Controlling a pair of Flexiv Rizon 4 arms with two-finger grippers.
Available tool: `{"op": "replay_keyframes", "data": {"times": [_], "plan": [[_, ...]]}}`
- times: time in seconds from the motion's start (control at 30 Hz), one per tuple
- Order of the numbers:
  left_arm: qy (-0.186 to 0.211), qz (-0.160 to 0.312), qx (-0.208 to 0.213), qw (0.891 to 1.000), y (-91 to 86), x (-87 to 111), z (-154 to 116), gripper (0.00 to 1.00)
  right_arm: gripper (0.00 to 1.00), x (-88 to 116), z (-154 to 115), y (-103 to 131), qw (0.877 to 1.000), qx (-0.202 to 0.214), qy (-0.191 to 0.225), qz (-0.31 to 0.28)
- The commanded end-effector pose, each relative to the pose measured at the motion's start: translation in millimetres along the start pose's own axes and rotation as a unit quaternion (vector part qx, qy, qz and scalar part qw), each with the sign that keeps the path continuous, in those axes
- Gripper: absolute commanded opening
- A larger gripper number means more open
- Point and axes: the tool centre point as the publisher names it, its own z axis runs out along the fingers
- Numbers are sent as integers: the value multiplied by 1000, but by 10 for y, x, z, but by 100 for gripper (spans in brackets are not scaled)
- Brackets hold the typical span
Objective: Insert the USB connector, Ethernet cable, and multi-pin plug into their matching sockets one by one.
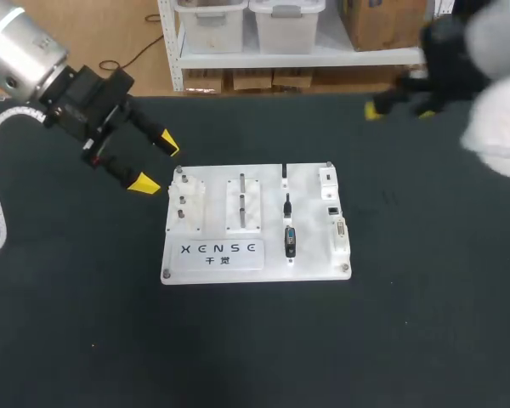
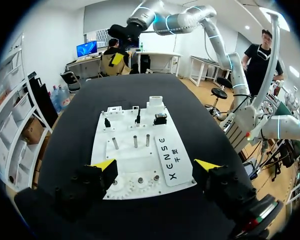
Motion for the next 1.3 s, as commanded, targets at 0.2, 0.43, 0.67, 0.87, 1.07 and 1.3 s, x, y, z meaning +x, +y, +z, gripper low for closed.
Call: {"op": "replay_keyframes", "data": {"times": [0.2,0.43,0.67,0.87,1.07,1.3], "plan": [[0,1,2,1000,13,6,-5,100,100,-42,979,674,988,119,75,56],[0,1,2,1000,13,6,-5,100,100,171,1225,884,981,153,99,64],[0,1,2,1000,13,6,-5,100,100,343,1349,925,977,166,111,72],[0,1,2,1000,13,6,-5,100,100,376,1317,923,978,164,100,80],[0,1,2,1000,13,6,-5,100,100,378,1301,925,979,159,102,82],[0,1,2,1000,13,6,-5,100,100,378,1301,925,979,159,102,82]]}}
